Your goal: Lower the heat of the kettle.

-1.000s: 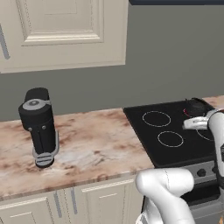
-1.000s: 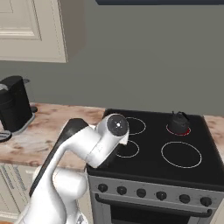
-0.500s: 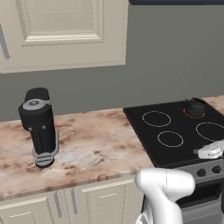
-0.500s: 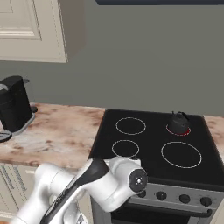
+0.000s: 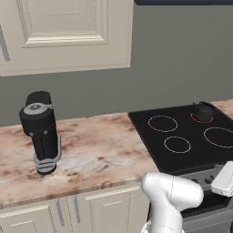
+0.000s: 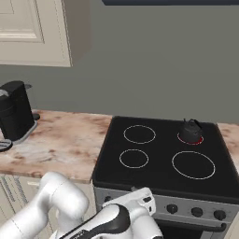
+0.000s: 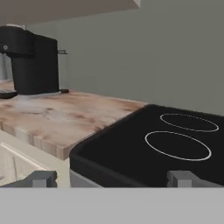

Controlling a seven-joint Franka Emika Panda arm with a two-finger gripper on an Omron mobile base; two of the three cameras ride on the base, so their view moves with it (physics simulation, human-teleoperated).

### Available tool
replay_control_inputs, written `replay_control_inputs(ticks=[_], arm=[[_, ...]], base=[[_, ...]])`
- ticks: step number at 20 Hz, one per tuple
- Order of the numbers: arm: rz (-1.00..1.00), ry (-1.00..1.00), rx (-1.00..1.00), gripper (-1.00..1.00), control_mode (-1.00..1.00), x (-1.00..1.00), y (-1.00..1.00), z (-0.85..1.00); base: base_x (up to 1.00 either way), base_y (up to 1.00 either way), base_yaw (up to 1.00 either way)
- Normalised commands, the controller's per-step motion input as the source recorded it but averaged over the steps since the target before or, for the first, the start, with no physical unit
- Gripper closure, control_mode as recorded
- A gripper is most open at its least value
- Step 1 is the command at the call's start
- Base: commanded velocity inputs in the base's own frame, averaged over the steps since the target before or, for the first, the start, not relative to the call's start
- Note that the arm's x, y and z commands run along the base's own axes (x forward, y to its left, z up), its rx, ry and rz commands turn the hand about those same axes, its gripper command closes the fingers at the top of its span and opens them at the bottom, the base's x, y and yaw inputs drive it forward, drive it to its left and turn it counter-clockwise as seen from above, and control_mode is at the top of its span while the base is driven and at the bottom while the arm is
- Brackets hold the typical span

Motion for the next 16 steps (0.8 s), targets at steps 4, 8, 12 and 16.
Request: replay_control_inputs(ticks=[4, 8, 12, 16], arm=[[0.05, -0.2, -0.1, -1.0, -1.0, -0.12, -0.3, -0.16], [0.0, -0.1, -0.08, -1.0, -1.0, -0.08, -0.25, -0.09], [0.0, -0.05, -0.04, -1.0, -1.0, -0.05, -0.41, -0.18], [0.0, -0.02, -0.14, -1.0, -1.0, 0.0, -0.15, -0.38]], base=[[0.0, 0.0, 0.0], [0.0, 0.0, 0.0], [0.0, 0.0, 0.0], [0.0, 0.0, 0.0]])
